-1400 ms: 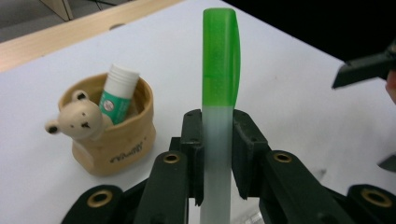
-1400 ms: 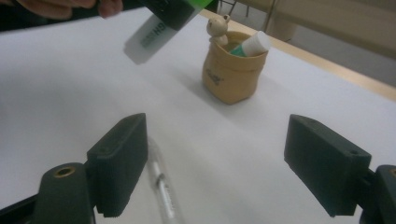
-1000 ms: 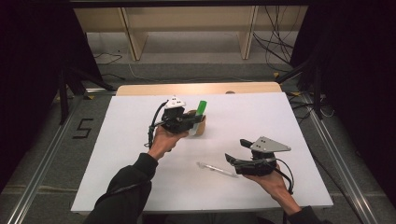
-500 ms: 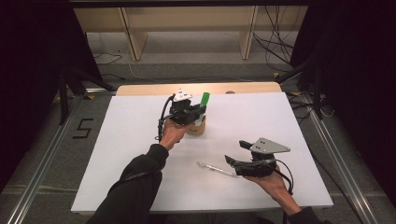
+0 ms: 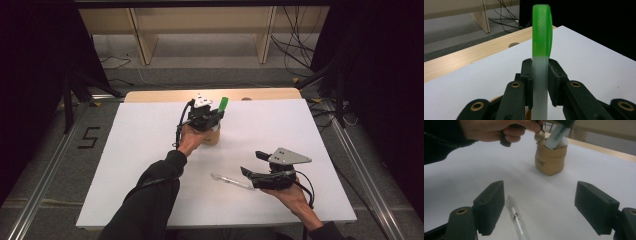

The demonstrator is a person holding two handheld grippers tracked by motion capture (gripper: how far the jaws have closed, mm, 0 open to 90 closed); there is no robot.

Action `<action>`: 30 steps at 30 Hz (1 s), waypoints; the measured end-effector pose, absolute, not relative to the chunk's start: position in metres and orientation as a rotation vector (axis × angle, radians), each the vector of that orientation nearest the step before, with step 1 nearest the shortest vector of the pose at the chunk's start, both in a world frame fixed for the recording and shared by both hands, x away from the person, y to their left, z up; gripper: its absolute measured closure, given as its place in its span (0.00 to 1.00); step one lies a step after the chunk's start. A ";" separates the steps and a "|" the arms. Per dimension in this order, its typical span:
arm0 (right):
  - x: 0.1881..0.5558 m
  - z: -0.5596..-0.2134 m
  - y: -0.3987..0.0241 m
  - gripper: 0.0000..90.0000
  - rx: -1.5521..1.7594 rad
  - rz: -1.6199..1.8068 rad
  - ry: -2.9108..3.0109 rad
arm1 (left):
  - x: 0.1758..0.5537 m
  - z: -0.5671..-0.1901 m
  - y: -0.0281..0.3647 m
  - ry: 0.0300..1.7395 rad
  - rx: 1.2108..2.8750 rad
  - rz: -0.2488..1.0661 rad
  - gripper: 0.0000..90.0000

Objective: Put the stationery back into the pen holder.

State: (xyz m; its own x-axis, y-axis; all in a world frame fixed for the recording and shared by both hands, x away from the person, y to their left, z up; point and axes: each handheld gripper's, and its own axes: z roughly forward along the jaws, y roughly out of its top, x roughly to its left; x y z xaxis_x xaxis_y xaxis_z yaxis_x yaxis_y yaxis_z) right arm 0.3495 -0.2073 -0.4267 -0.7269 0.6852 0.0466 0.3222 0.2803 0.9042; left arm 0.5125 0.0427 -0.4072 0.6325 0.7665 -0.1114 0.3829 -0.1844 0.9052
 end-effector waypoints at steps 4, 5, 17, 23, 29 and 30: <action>0.349 -0.427 -0.207 0.28 0.904 1.430 2.202 | 0.516 -0.409 0.040 0.936 1.819 0.478 0.85; 0.349 -0.427 -0.207 0.28 0.902 1.432 2.204 | 0.517 -0.411 0.040 0.942 1.824 0.483 0.85; 0.347 -0.427 -0.204 0.29 0.875 1.424 2.222 | 0.520 -0.419 0.039 0.986 1.871 0.541 0.84; 0.347 -0.428 -0.204 0.29 0.870 1.423 2.227 | 0.520 -0.418 0.039 1.008 1.896 0.536 0.84; 0.347 -0.429 -0.203 0.29 0.864 1.421 2.228 | 0.520 -0.413 0.038 1.019 1.925 0.528 0.82; 0.347 -0.429 -0.203 0.29 0.866 1.419 2.231 | 0.519 -0.412 0.038 1.020 1.928 0.530 0.82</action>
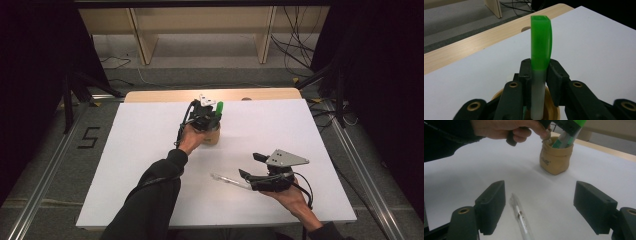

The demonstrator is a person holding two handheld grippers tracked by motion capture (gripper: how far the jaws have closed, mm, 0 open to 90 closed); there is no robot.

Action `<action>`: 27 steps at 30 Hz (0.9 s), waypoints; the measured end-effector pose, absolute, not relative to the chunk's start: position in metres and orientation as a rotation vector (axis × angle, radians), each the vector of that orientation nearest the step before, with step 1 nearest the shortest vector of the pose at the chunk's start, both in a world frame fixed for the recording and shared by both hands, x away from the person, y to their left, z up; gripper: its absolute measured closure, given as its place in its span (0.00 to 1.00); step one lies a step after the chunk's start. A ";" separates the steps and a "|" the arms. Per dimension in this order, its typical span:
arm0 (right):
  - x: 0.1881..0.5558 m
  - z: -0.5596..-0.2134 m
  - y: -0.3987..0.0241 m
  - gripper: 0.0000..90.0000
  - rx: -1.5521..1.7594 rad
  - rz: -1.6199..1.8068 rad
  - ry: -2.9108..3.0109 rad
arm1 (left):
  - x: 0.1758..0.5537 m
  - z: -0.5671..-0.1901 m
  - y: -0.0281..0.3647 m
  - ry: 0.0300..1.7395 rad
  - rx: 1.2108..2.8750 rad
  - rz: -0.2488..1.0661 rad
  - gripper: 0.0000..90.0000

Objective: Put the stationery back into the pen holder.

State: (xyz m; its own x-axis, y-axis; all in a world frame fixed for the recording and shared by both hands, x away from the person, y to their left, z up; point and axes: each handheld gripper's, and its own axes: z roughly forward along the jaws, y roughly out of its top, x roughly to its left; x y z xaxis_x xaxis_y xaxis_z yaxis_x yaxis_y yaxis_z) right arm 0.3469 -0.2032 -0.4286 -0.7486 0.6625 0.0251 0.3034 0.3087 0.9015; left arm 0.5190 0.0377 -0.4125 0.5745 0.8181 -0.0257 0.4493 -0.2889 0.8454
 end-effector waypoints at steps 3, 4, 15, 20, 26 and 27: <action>0.347 -0.428 -0.203 0.29 0.864 1.417 2.232 | 0.517 -0.409 0.038 1.020 1.949 0.524 0.80; 0.347 -0.428 -0.203 0.29 0.865 1.419 2.230 | 0.517 -0.407 0.038 1.027 1.960 0.532 0.79; 0.347 -0.427 -0.205 0.29 0.869 1.417 2.229 | 0.491 -0.386 0.051 1.020 1.942 0.441 0.43; 0.347 -0.427 -0.208 0.29 0.894 1.414 2.230 | 0.467 -0.383 0.056 0.949 1.986 0.379 0.36; 0.347 -0.426 -0.210 0.28 0.903 1.404 2.249 | 0.447 -0.387 0.065 0.892 2.031 0.315 0.31; 0.347 -0.426 -0.210 0.27 0.905 1.394 2.260 | 0.444 -0.387 0.067 0.880 2.034 0.312 0.30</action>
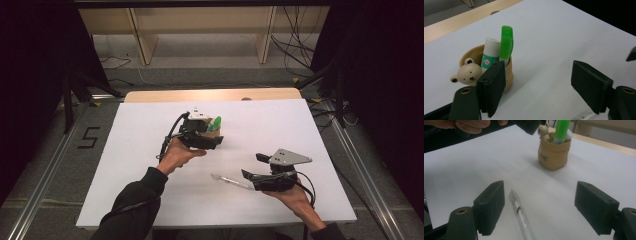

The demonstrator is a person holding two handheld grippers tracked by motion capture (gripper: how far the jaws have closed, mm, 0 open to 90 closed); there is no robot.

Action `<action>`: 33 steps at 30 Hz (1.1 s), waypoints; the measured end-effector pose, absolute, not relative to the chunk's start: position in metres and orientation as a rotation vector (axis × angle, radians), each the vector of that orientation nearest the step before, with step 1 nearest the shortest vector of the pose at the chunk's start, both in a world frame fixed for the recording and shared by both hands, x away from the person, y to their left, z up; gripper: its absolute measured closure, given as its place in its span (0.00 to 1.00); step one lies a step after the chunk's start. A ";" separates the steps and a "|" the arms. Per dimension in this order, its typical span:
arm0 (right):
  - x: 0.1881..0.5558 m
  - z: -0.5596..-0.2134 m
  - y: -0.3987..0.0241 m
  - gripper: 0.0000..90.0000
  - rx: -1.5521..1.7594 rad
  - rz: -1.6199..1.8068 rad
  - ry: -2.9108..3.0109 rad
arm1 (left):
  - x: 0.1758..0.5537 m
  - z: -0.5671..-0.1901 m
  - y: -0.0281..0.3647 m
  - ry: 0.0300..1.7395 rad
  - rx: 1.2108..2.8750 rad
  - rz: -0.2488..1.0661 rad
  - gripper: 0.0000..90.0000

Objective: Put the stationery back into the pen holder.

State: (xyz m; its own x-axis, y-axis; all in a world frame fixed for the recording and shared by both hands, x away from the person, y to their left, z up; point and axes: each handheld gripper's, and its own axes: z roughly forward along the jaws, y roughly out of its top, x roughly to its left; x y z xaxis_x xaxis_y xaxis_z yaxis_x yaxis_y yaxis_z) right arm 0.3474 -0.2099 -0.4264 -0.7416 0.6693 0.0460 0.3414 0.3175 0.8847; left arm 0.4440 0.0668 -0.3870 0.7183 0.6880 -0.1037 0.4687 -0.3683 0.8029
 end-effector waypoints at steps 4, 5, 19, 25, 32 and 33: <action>0.348 -0.427 -0.209 0.27 0.907 1.368 2.293 | 0.435 -0.386 0.073 0.854 2.050 0.295 0.27; 0.348 -0.427 -0.209 0.27 0.907 1.360 2.303 | 0.432 -0.386 0.076 0.847 2.050 0.292 0.27; 0.355 -0.433 -0.200 0.28 0.909 1.194 2.488 | 0.398 -0.400 0.111 0.820 2.040 0.264 0.19; 0.360 -0.435 -0.199 0.28 0.915 1.134 2.547 | 0.390 -0.406 0.121 0.810 2.038 0.265 0.18; 0.362 -0.439 -0.195 0.29 0.906 1.074 2.600 | 0.380 -0.402 0.135 0.804 1.989 0.279 0.18; 0.362 -0.439 -0.194 0.29 0.906 1.067 2.607 | 0.379 -0.402 0.137 0.805 1.980 0.282 0.18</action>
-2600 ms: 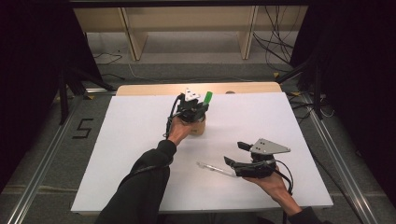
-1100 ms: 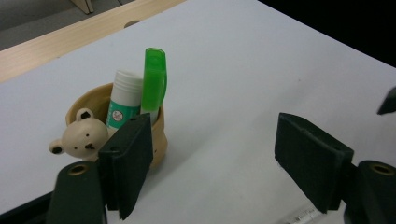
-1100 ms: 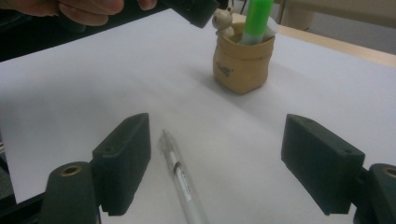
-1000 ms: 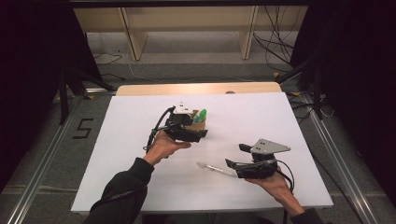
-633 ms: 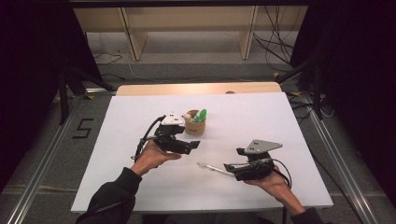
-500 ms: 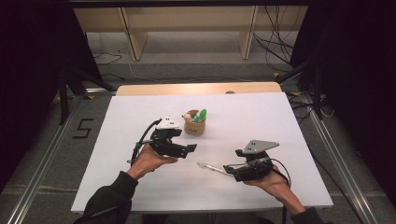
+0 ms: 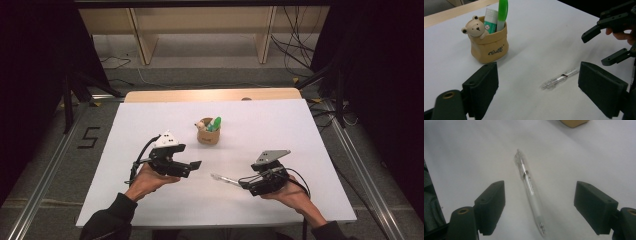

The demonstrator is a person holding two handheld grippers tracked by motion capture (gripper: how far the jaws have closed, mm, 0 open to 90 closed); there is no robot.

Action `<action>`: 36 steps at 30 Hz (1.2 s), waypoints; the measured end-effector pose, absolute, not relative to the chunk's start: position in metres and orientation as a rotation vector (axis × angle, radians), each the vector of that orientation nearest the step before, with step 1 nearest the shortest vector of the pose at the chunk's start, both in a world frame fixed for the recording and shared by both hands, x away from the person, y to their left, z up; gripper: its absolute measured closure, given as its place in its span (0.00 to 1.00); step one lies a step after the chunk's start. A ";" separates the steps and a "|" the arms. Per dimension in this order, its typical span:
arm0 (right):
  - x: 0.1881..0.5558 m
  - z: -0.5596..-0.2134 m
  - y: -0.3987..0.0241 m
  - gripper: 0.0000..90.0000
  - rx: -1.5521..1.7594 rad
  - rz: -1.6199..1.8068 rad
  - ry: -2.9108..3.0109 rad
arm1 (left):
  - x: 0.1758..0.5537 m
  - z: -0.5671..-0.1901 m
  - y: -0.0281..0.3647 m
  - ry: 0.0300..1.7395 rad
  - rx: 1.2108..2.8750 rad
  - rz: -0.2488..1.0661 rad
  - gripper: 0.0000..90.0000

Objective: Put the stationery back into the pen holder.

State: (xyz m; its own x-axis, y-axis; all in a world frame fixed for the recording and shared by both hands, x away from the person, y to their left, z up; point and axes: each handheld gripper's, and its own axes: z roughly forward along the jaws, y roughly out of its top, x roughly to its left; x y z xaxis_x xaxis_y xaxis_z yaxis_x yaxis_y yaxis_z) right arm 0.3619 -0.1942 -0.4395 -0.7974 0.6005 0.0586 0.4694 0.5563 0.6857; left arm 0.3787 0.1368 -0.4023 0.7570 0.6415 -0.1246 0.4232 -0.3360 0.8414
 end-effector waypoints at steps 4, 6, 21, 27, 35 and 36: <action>0.363 -0.441 -0.191 0.29 0.904 1.031 2.631 | 0.374 -0.405 0.143 0.811 1.959 0.284 0.18; 0.363 -0.442 -0.190 0.30 0.896 1.007 2.645 | 0.373 -0.409 0.146 0.825 1.956 0.283 0.18; 0.374 -0.445 -0.179 0.34 0.873 0.856 2.745 | 0.359 -0.418 0.147 0.815 1.976 0.305 0.17; 0.380 -0.447 -0.172 0.43 0.836 0.767 2.815 | 0.355 -0.419 0.144 0.798 1.997 0.317 0.17; 0.387 -0.452 -0.167 0.55 0.825 0.663 2.864 | 0.354 -0.419 0.146 0.798 1.994 0.321 0.17; 0.388 -0.453 -0.167 0.57 0.825 0.652 2.871 | 0.354 -0.419 0.146 0.799 1.994 0.320 0.17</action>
State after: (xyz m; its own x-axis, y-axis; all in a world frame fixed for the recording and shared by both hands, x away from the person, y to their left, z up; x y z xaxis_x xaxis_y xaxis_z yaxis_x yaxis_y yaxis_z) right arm 0.3876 -0.1667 -0.4529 -0.8512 0.5236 0.0357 0.4876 0.7640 0.4225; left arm 0.3536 0.1458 -0.4192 0.7541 0.6503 -0.0914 0.4070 -0.3535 0.8423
